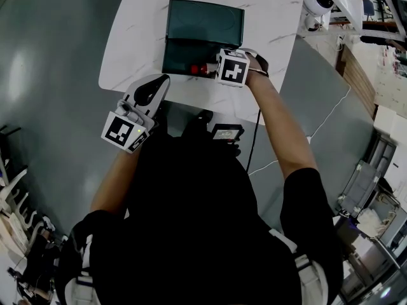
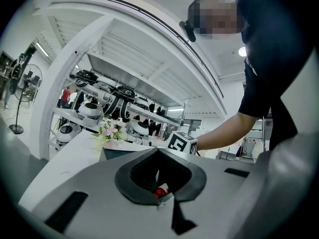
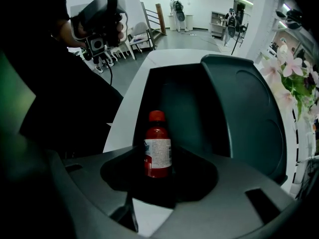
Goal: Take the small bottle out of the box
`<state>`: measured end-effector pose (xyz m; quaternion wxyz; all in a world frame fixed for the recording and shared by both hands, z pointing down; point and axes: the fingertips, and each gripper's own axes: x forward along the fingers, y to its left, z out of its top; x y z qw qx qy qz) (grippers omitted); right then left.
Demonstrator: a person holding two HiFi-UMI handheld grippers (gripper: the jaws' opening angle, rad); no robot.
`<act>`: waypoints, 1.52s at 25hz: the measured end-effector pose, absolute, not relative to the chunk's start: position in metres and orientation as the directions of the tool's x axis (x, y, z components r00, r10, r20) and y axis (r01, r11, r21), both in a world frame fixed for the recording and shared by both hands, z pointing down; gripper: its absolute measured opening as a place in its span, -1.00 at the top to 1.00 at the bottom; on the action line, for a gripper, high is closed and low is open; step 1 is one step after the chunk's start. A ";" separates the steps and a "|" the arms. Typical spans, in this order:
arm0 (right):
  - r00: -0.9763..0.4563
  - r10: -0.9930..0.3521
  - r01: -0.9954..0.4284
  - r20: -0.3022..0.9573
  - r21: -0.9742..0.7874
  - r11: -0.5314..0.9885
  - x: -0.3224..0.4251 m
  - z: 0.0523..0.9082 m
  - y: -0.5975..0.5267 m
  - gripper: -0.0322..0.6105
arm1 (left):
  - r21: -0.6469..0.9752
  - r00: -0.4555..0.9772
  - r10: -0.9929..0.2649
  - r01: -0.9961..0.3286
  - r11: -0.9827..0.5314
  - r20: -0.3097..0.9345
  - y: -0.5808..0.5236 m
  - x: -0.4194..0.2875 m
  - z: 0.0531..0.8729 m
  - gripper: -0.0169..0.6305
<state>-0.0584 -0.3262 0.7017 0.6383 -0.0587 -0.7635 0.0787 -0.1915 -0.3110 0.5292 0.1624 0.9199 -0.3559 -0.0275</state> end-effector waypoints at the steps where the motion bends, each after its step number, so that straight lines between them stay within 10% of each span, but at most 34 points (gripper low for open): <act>1: -0.173 0.184 -0.003 0.968 -0.187 0.982 -0.058 0.702 -0.326 0.27 | 0.319 0.747 -0.662 -0.644 -0.695 0.065 -0.311 -0.191 0.529 0.90; 26: -0.173 0.110 -0.019 0.979 -0.115 0.993 -0.063 0.725 -0.332 0.25 | 0.339 0.754 -0.654 -0.632 -0.697 0.059 -0.316 -0.200 0.533 0.90; 38: -0.613 -0.307 -0.387 0.728 0.062 0.920 -0.109 0.555 -0.371 0.25 | 0.227 0.801 -0.598 -0.577 -0.785 -0.030 -0.340 -0.225 0.471 0.90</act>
